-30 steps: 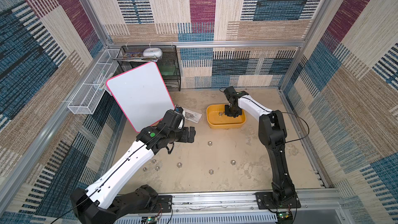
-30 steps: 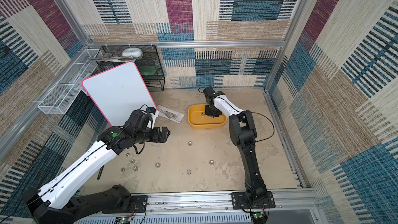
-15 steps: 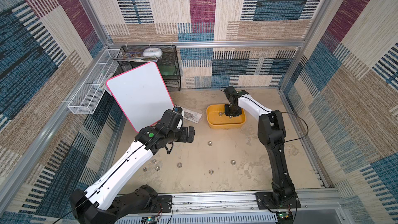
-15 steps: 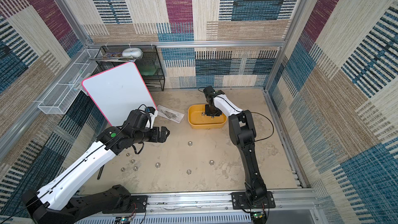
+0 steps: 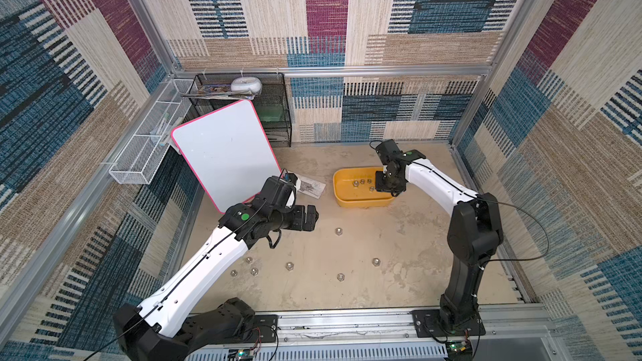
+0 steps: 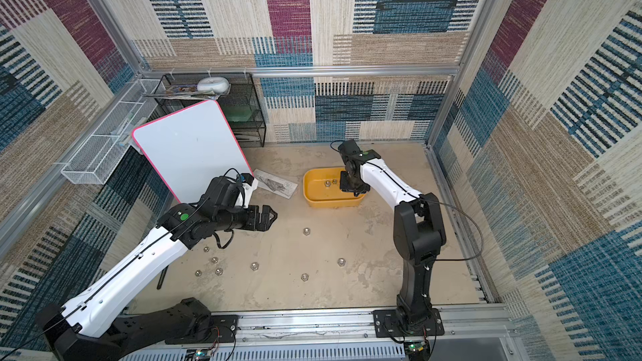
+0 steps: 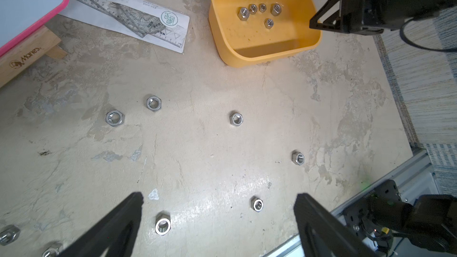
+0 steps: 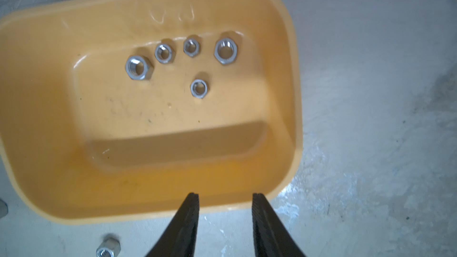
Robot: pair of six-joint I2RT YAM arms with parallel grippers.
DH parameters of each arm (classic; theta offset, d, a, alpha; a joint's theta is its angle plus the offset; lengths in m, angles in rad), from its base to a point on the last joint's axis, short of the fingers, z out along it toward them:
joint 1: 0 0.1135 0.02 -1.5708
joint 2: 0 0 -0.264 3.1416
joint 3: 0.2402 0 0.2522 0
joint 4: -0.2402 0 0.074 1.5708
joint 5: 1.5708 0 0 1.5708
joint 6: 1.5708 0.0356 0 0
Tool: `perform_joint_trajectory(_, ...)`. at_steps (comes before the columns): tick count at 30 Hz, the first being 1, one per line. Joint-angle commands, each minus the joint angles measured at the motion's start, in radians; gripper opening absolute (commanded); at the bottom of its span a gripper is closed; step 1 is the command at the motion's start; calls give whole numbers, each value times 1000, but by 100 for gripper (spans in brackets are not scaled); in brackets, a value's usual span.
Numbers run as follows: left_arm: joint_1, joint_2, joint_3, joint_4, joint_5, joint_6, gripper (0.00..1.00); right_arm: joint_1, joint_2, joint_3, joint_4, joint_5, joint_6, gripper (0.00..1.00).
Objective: Put the nuts on the desktop into the storage box
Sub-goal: Place the nut in the storage box, then pick up the nut from the center of the board.
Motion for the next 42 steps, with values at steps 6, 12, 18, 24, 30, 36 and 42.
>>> perform_joint_trajectory(6,0,-5,-27,20,84,9,100,69,-225,-285,15,-7,113,45)
perform_joint_trajectory(12,0,-44,-58,20,119,1,100,180,-335,-438,22,-13,242,47)
perform_joint_trajectory(18,0,-95,-100,22,139,-24,100,305,-394,-554,57,-30,400,49)
perform_joint_trajectory(24,1,-139,-134,20,155,-46,100,382,-394,-615,82,-36,498,49)
perform_joint_trajectory(30,-1,-199,-168,4,154,-56,100,426,-385,-666,105,-46,570,48)
perform_joint_trajectory(36,-1,-214,-174,-1,160,-57,100,463,-369,-692,126,-54,615,48)
perform_joint_trajectory(42,-1,-220,-173,-2,161,-55,100,471,-339,-711,140,-59,630,48)
